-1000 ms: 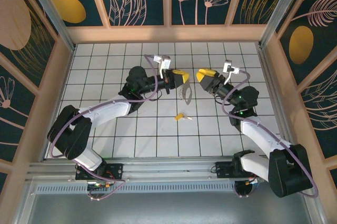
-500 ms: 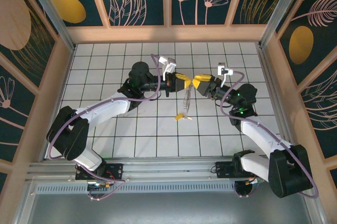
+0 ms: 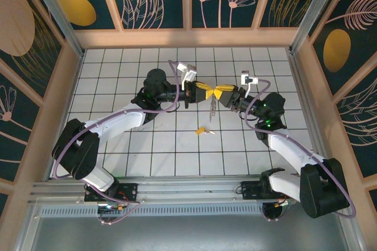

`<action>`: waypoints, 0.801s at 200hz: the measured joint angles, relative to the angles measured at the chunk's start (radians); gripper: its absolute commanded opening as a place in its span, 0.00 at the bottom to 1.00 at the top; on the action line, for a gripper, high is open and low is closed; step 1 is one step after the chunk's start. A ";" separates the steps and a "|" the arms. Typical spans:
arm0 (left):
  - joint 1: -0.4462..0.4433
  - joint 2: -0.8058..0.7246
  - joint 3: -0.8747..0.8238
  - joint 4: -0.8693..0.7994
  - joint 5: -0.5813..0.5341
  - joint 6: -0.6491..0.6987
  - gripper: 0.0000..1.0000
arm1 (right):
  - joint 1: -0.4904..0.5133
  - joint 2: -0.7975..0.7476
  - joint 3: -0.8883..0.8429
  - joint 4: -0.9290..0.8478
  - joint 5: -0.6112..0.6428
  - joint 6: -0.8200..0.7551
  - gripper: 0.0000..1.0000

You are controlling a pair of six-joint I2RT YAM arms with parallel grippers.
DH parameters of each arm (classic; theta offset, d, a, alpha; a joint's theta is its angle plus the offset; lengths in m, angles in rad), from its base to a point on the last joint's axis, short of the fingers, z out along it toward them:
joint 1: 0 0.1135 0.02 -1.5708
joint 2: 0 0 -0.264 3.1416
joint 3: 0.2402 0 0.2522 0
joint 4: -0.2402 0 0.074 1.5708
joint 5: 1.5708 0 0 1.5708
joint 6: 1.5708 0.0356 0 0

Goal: Put the keys on the keyring

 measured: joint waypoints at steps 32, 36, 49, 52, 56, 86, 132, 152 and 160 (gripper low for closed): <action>0.005 0.000 0.000 0.000 -0.002 0.000 0.00 | 0.010 0.011 0.008 0.010 -0.003 -0.001 0.16; 0.006 0.000 0.000 0.000 -0.003 0.000 0.00 | 0.011 0.012 0.008 0.013 -0.003 0.000 0.15; 0.007 0.000 0.000 0.000 -0.005 -0.001 0.00 | 0.014 0.015 0.010 0.022 -0.003 0.000 0.08; 0.008 0.000 0.000 0.000 -0.004 -0.001 0.00 | 0.015 0.016 0.010 0.023 -0.003 -0.002 0.07; 0.010 0.000 0.000 0.000 -0.005 -0.001 0.00 | 0.015 0.016 0.010 0.025 -0.004 0.000 0.04; 0.014 0.000 0.000 0.001 -0.007 -0.009 0.00 | 0.018 0.026 0.016 0.033 -0.006 -0.007 0.00; 0.016 0.000 0.000 0.008 -0.023 -0.035 0.28 | 0.021 0.037 0.019 0.050 0.006 -0.004 0.00; 0.013 0.000 -0.001 0.035 -0.058 -0.062 0.60 | 0.028 0.036 0.019 0.056 0.031 0.001 0.00; 0.011 -0.002 -0.005 0.059 -0.085 -0.081 0.65 | 0.031 0.037 0.019 0.055 0.048 0.004 0.00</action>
